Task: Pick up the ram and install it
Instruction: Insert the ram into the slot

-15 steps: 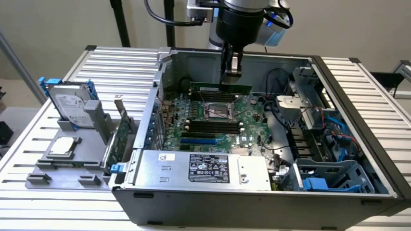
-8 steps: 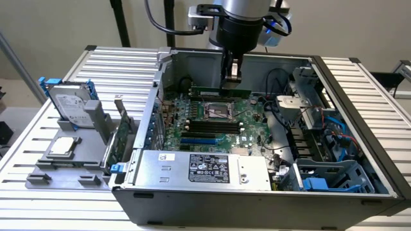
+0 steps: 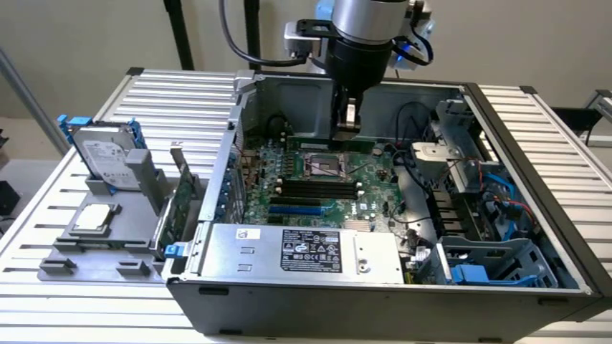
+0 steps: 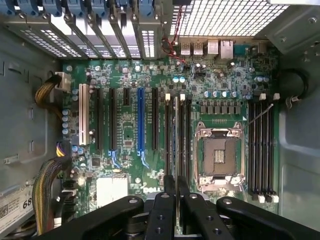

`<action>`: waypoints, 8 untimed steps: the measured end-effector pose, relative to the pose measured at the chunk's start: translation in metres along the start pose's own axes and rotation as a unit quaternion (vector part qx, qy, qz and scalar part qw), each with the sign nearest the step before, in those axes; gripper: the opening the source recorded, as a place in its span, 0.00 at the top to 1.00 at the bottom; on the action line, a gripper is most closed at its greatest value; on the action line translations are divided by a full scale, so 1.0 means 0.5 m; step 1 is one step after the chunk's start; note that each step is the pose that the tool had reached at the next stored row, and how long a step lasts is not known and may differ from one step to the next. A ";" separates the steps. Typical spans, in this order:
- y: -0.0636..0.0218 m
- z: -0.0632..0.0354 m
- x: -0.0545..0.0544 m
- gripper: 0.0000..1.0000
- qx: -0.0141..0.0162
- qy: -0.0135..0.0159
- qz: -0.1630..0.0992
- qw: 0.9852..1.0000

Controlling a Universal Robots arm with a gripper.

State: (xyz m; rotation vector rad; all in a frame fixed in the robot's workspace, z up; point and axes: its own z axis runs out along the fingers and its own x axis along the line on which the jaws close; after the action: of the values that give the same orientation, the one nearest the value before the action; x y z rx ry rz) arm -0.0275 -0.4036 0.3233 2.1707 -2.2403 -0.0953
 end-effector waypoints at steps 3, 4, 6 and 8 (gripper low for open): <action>-0.001 0.010 0.000 0.87 0.000 0.002 0.001 1.000; -0.002 0.012 -0.001 0.87 0.000 0.003 0.001 1.000; -0.002 0.017 -0.001 0.87 0.000 0.007 0.002 1.000; -0.003 0.022 -0.002 0.87 0.000 0.010 0.003 1.000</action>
State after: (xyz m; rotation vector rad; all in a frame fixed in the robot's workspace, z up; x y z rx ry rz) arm -0.0268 -0.4022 0.3124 2.1558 -2.2360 -0.0722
